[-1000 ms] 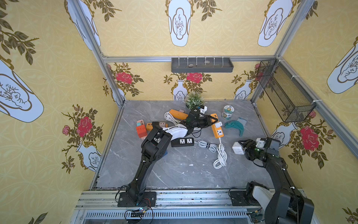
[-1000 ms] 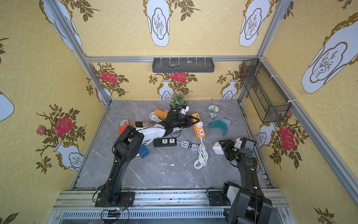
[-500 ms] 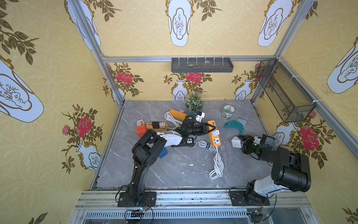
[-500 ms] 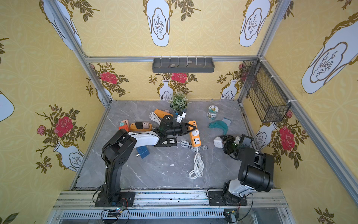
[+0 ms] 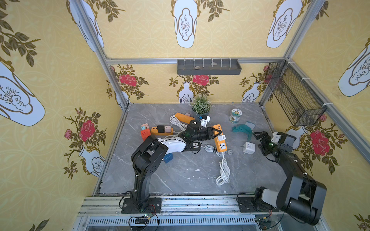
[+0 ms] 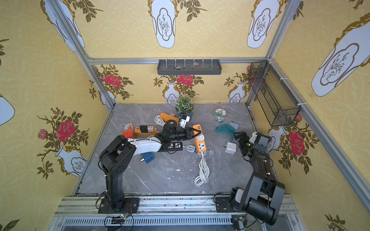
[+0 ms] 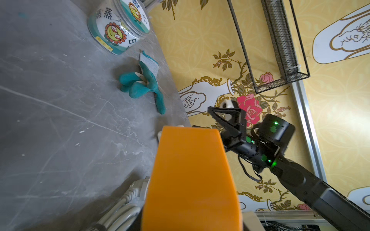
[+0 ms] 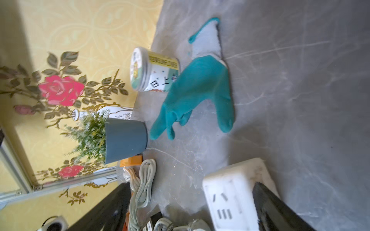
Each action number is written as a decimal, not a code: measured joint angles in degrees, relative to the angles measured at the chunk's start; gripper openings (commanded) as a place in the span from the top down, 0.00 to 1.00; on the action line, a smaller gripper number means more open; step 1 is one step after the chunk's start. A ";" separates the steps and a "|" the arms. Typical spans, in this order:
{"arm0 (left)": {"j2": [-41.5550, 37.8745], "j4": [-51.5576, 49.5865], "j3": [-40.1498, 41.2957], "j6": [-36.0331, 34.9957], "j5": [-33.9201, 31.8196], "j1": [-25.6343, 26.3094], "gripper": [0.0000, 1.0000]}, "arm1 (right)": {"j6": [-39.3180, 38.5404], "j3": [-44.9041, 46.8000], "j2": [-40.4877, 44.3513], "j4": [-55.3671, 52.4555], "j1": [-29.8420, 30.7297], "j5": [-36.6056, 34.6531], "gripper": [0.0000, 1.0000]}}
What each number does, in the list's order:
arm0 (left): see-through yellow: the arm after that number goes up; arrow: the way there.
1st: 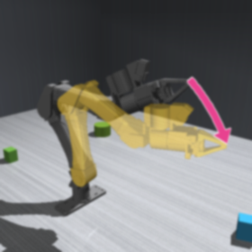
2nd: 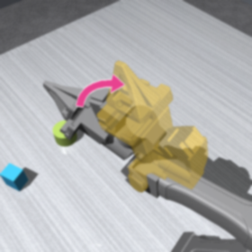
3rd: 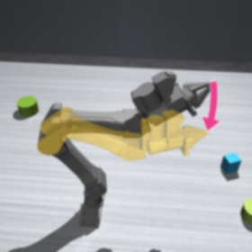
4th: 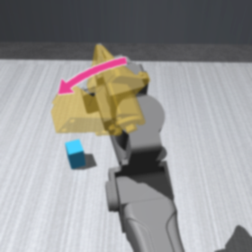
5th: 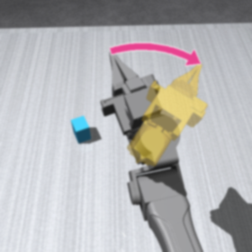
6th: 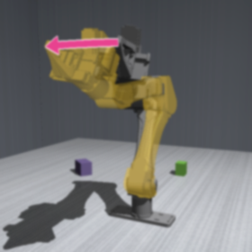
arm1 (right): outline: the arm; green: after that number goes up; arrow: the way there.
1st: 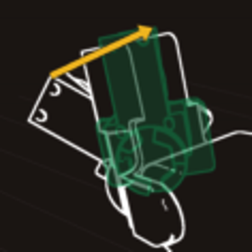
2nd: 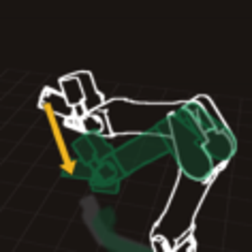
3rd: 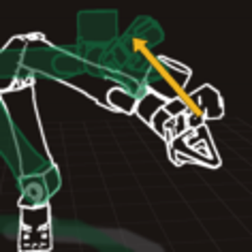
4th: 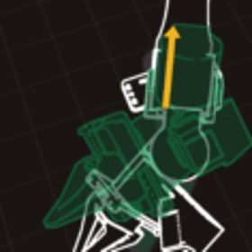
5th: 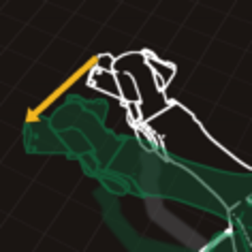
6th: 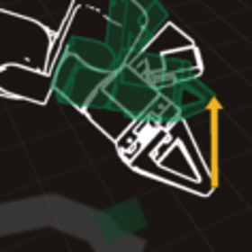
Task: Pull the plug off the socket
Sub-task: Place the plug at the center of the board, then remove the plug from the socket.
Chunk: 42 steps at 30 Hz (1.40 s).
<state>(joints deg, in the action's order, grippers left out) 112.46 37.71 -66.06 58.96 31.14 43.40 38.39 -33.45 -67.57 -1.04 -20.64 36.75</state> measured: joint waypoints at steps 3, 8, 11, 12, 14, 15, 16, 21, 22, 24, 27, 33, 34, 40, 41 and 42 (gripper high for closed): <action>-0.24 -1.92 0.00 0.02 -1.31 0.00 0.87 | -0.46 2.19 4.07 3.43 4.96 5.49 0.00; -1.49 -5.22 0.22 0.44 -2.99 0.00 0.87 | -1.60 1.70 8.13 8.24 21.46 8.13 0.00; -2.56 -6.01 0.98 1.18 -3.43 0.00 0.87 | -5.51 -1.20 7.65 6.97 32.24 4.17 0.00; -2.89 -6.29 1.22 1.38 -3.54 0.00 0.87 | -6.99 -2.60 6.54 6.25 35.34 2.80 0.01; -3.28 -6.51 1.73 1.64 -3.72 0.00 0.87 | -9.94 -6.12 3.28 3.10 40.24 -0.94 0.02; -3.45 -6.69 1.90 1.81 -3.72 0.00 0.87 | -11.23 -8.07 1.31 1.36 42.21 -3.34 0.04; -3.58 -6.82 2.01 1.99 -3.72 0.00 0.87 | -12.39 -9.88 -0.57 -0.39 43.74 -5.70 0.06; -3.76 -8.57 2.62 2.67 -4.83 -0.24 0.87 | -16.04 -15.76 -6.16 -5.73 47.28 -10.69 0.21; -3.85 -9.03 2.84 2.78 -4.98 -0.24 0.87 | -16.48 -16.22 -6.40 -6.47 47.63 -11.30 0.24; -4.17 -9.88 3.21 2.84 -5.14 -0.22 0.87 | -17.44 -16.72 -6.54 -7.50 48.11 -12.50 0.29; -5.05 -9.79 3.45 2.93 -4.59 0.07 0.87 | -18.88 -16.72 -5.90 -9.79 48.43 -15.13 0.32; -5.16 -9.53 3.45 3.21 -3.67 0.11 0.87 | -20.46 -13.29 -0.96 -10.62 48.72 -16.83 0.41; -5.20 -9.38 3.45 3.23 -3.65 0.04 0.87 | -20.46 -12.50 -0.42 -10.86 48.72 -16.52 0.42; -5.25 -9.01 3.43 3.45 -3.56 0.07 0.87 | -21.59 -11.78 -0.26 -10.84 48.48 -13.81 0.48; -5.25 -9.05 3.43 3.48 -3.54 0.04 0.87 | -21.70 -11.89 -0.52 -10.86 48.48 -13.70 0.50; -5.25 -9.09 3.43 3.48 -3.52 0.02 0.87 | -21.77 -12.07 -0.74 -10.86 48.39 -13.49 0.51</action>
<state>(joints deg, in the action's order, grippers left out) 107.22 28.62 -62.63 62.43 27.62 43.42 16.62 -45.52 -68.31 -11.90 27.75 23.27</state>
